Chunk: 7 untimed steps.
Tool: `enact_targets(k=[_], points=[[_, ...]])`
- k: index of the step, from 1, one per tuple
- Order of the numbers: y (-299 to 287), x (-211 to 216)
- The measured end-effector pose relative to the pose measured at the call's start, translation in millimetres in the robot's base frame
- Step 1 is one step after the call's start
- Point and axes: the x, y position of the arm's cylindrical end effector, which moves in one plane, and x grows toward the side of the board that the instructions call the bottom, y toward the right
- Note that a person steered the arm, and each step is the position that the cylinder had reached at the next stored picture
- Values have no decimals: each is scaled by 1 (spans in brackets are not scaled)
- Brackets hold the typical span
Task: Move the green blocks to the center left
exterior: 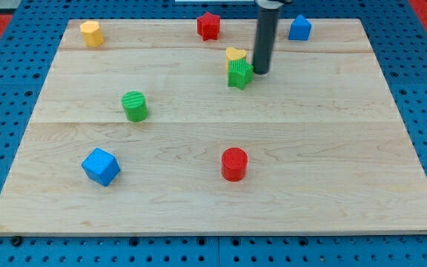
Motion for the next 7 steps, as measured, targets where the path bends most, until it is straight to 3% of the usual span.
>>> enact_targets(k=[1,2,4,5,7], points=[[-84,12],[-115,45],[-72,93],[-111,102],[-198,56]])
